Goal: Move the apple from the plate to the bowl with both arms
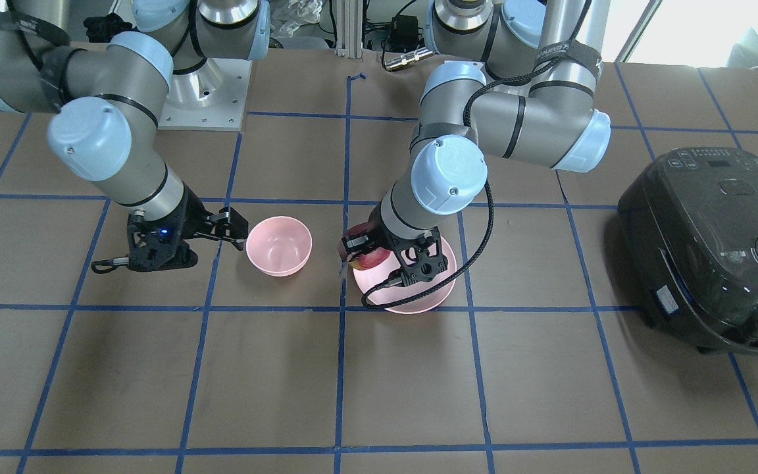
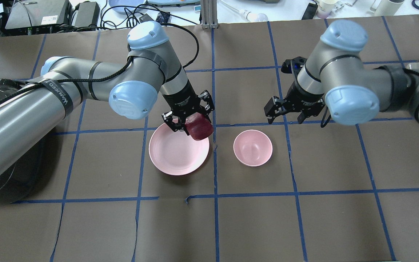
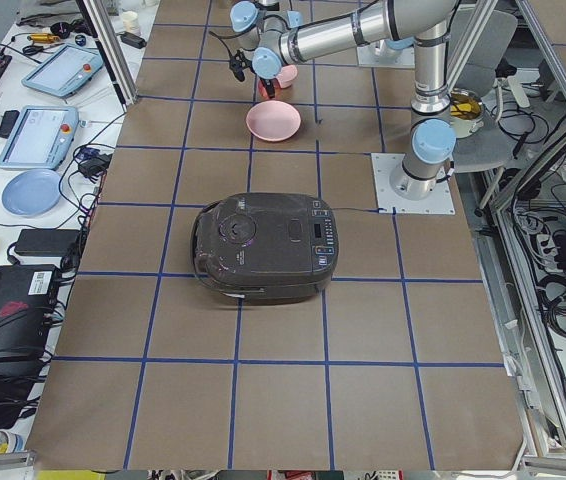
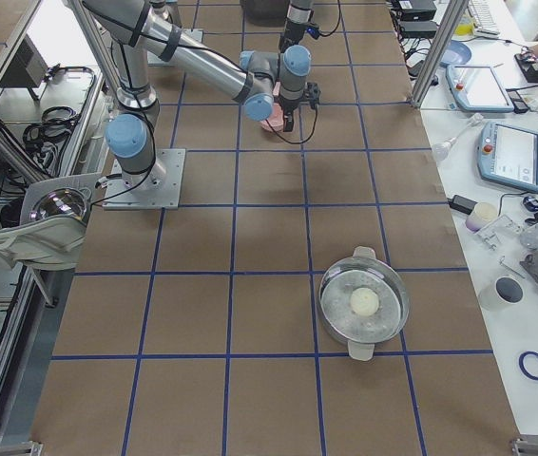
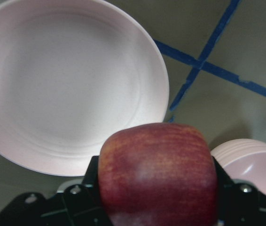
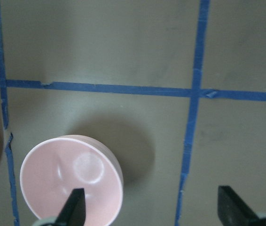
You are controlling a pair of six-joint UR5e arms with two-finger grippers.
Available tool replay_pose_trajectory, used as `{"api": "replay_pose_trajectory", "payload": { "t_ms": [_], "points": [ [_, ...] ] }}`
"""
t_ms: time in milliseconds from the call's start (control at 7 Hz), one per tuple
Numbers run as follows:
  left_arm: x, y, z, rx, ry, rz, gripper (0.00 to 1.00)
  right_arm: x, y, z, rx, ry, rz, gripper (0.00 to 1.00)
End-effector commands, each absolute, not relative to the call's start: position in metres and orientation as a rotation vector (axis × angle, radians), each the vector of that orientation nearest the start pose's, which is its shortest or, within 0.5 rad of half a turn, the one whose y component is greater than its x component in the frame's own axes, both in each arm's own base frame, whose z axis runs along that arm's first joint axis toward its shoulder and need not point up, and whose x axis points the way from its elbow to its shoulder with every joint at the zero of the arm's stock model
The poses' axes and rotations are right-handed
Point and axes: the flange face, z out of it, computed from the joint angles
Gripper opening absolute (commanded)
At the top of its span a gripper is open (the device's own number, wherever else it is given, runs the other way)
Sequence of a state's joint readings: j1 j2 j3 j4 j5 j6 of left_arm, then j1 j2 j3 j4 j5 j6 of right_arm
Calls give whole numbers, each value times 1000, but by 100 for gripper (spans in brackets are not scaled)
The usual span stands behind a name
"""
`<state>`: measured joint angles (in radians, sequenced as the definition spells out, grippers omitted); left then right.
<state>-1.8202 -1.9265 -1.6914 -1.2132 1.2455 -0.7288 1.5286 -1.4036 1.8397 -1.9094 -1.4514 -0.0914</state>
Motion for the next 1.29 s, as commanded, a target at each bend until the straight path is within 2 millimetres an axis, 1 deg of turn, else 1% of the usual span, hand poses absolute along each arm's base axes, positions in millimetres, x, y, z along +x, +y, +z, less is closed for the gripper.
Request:
{"api": "replay_pose_trajectory", "payload": {
  "t_ms": [0,143,286,429,571,1000,1143],
  "points": [
    [-374,-510,264,-1030,3271,392,0,79,-537,371,16,3120,209,100],
    [-402,-500,250,-1037,3262,393,0,63,-537,397,54,3119,222,100],
    [-421,-495,242,-1060,3245,407,0,59,-538,405,64,3124,223,100],
    [-432,-488,231,-1019,3232,416,0,57,-538,404,68,3124,233,100],
    [-434,-487,227,-1009,3227,420,0,58,-538,406,60,3110,217,100],
    [-433,-486,214,-1012,3192,456,0,57,-540,409,60,3116,206,100],
    [-431,-487,207,-1013,3173,461,18,58,-539,410,62,3121,210,100]
  ]
}}
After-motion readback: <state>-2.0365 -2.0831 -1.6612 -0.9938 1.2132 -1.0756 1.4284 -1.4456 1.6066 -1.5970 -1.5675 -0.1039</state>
